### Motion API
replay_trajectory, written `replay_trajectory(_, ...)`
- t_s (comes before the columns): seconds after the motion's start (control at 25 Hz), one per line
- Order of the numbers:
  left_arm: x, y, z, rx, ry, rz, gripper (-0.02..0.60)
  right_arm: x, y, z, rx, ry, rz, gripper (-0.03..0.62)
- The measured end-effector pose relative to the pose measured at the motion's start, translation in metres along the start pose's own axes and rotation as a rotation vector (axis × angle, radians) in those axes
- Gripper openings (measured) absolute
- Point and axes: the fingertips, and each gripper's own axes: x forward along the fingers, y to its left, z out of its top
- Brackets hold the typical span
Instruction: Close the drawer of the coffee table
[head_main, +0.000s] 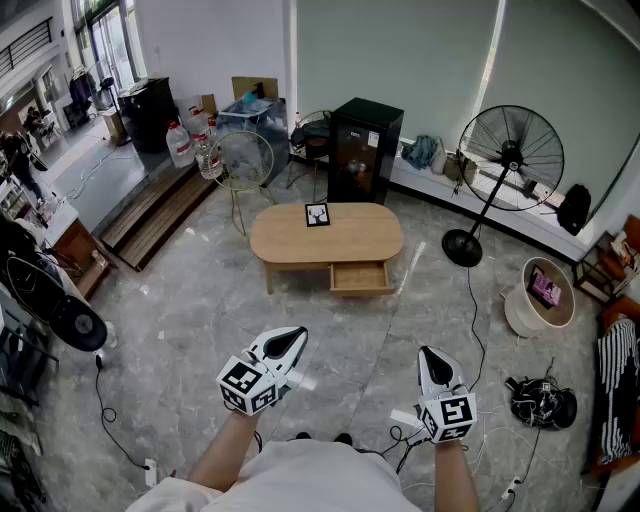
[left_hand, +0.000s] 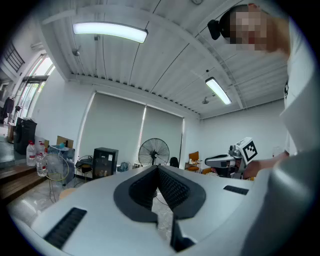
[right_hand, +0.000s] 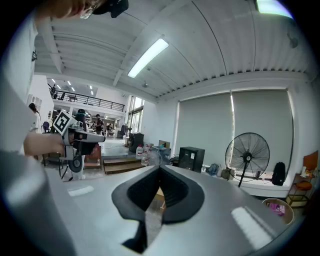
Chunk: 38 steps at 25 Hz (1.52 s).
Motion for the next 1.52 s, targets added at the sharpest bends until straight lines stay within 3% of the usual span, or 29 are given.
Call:
replay_trajectory(0.68,0.003,-0.01,-0.014,-0.01,0.036,0.005,0.006,-0.006,0.001,-0.006,0.042,-0.007,0.031,0.011)
replay_trajectory(1.04,0.019,-0.028,-0.036,-0.036,0.069,0.022,0.005,-0.013,-0.018,-0.029,0.075,0.013,0.047,0.011)
replay_trajectory(1.52,0.041,-0.041,-0.058,-0.078,0.081,0.053,0.005,-0.001,-0.024,-0.053,0.093,0.044,0.156,0.011)
